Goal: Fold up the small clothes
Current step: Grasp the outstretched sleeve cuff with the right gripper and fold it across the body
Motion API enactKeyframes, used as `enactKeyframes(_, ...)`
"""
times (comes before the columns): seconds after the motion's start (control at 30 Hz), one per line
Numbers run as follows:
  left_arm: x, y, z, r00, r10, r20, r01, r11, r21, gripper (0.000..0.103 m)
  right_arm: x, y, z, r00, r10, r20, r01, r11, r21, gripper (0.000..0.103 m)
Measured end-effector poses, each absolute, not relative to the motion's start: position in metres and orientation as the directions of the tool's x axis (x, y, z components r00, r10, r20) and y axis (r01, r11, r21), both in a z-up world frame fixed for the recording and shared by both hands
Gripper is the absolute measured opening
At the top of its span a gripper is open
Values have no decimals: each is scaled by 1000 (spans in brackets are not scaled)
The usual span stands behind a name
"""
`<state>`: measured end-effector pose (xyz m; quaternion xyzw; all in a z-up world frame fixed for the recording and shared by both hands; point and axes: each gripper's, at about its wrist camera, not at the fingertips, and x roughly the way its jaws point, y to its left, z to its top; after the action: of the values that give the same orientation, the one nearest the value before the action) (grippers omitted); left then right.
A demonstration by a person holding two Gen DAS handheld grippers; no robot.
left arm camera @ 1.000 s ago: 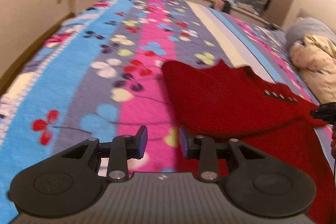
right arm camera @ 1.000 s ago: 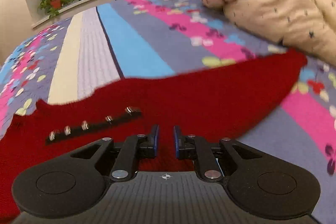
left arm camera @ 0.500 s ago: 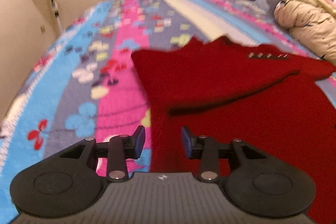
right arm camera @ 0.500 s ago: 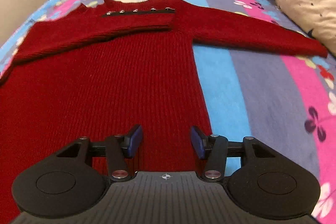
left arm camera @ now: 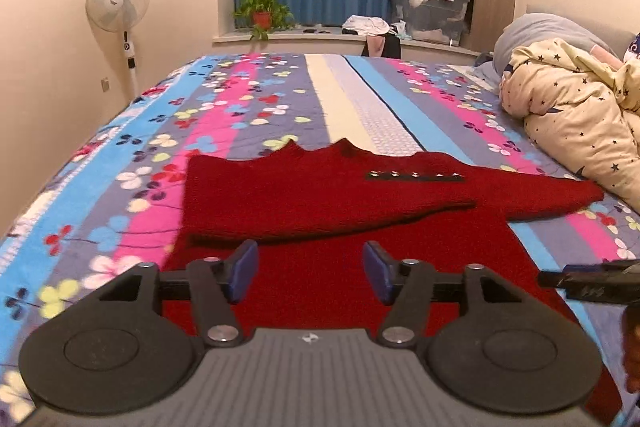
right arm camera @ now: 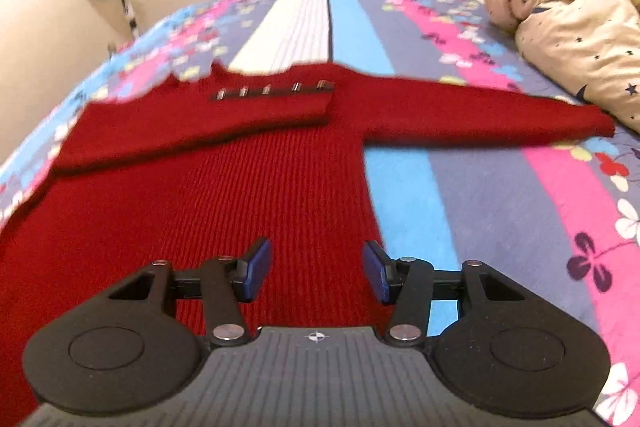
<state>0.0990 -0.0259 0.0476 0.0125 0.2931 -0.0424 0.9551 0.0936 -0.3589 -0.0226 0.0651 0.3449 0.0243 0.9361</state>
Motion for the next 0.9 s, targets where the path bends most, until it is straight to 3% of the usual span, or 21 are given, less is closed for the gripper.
enactKeyframes(0.07, 113, -43, 19, 804, -29, -594, 54, 998, 25, 65, 94, -371, -17, 782, 84, -618, 15, 988, 153, 48)
enactKeyframes(0.13, 127, -56, -10, 784, 19, -620, 24, 998, 61, 65, 96, -386, -13, 798, 69, -599, 46, 983, 176, 30)
enactKeyframes(0.3, 145, -56, -74, 772, 72, -632, -30, 997, 77, 68, 114, -437, -14, 821, -8, -571, 173, 956, 236, 25)
enactKeyframes(0.4, 132, -58, -86, 820, 83, -567, -43, 996, 84, 68, 134, -468, -24, 824, -44, -565, 240, 930, 278, 27)
enactKeyframes(0.53, 133, -50, -86, 811, 51, -583, -40, 999, 32, 68, 170, -509, -43, 818, -86, -568, 321, 888, 328, 48)
enactKeyframes(0.7, 135, -52, -86, 814, 67, -577, -40, 997, 59, 69, 204, -559, -76, 790, -168, -589, 480, 767, 425, 55)
enactKeyframes(0.9, 137, -46, -88, 816, 59, -575, -38, 998, 48, 69, 233, -581, -97, 801, -174, -573, 495, 730, 471, 55)
